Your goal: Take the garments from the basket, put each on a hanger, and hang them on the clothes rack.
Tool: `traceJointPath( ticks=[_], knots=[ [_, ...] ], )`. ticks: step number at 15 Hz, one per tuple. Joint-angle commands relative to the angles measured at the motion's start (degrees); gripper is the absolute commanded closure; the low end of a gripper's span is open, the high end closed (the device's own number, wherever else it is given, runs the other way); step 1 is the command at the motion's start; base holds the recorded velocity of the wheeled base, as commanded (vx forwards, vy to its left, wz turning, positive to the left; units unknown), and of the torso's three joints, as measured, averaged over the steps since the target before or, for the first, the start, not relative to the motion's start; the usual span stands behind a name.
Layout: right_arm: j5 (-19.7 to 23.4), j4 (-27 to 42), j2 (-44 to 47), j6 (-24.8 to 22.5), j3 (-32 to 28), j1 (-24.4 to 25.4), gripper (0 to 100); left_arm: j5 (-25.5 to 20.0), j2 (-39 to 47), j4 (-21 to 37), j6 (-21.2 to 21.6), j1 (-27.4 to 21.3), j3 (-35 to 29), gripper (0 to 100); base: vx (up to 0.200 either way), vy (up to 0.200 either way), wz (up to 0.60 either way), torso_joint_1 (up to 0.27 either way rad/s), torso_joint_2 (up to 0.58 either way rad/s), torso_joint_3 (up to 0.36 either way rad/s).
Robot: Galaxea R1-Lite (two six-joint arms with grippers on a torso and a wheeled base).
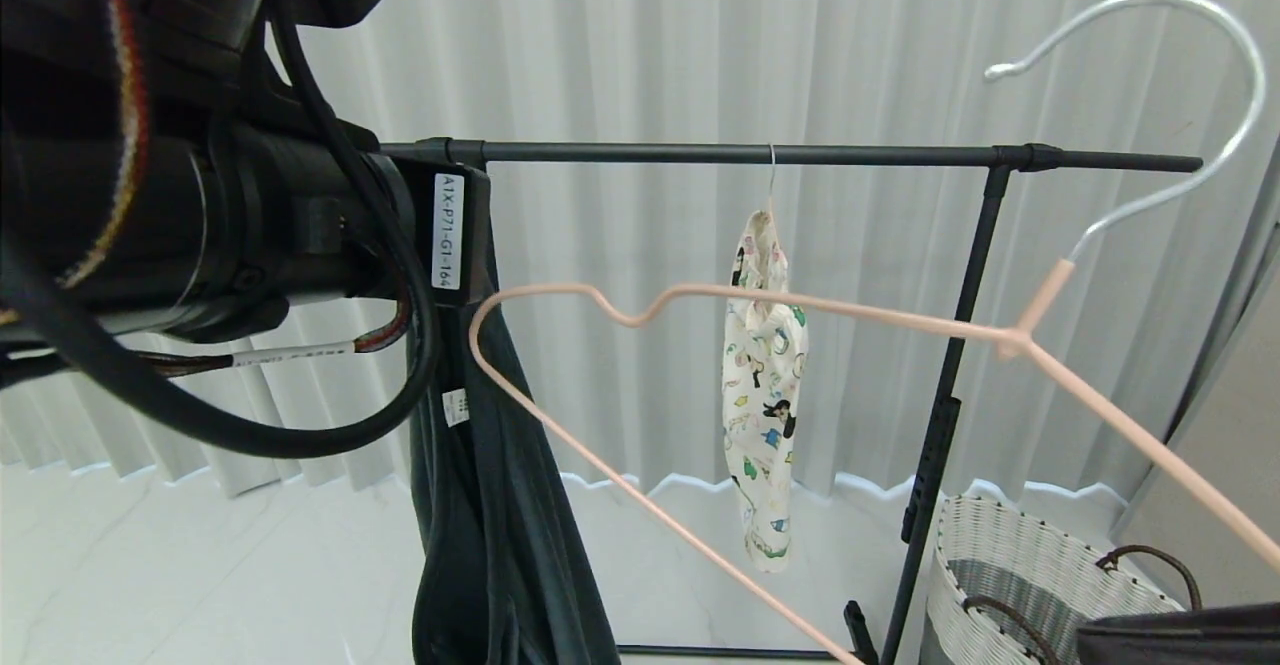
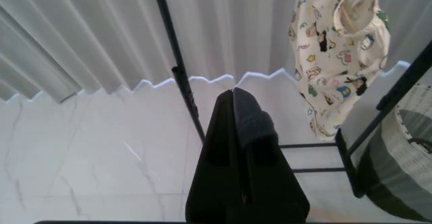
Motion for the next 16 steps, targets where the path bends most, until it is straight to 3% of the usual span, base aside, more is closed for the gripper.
traceJointPath(
  ticks=[1, 6, 10, 16],
  knots=[
    [0.11, -1.27, 2.57, -0.04, 0.11, -1.70, 100, 0.05, 0.29, 0.00, -0.03, -0.75, -0.05, 100, 0.000, 0.000, 0.00, 0.000, 0.00, 0.000],
    [0.38, -2.24, 3.98, -0.12, -0.24, -1.52, 100, 0.40, 0.90, 0.00, -0.91, -1.36, 0.39, 100, 0.000, 0.000, 0.00, 0.000, 0.00, 0.000],
    [1.52, -2.59, 3.45, -0.48, -0.24, -1.52, 100, 0.93, 1.08, 0.00, -0.91, 0.92, 0.12, 100, 0.000, 0.000, 0.00, 0.000, 0.00, 0.000],
    [1.43, -11.02, 10.48, -2.50, -0.33, -4.77, 100, 1.01, 1.08, 0.00, -2.23, -3.47, 0.30, 100, 0.000, 0.000, 0.00, 0.000, 0.00, 0.000]
  ],
)
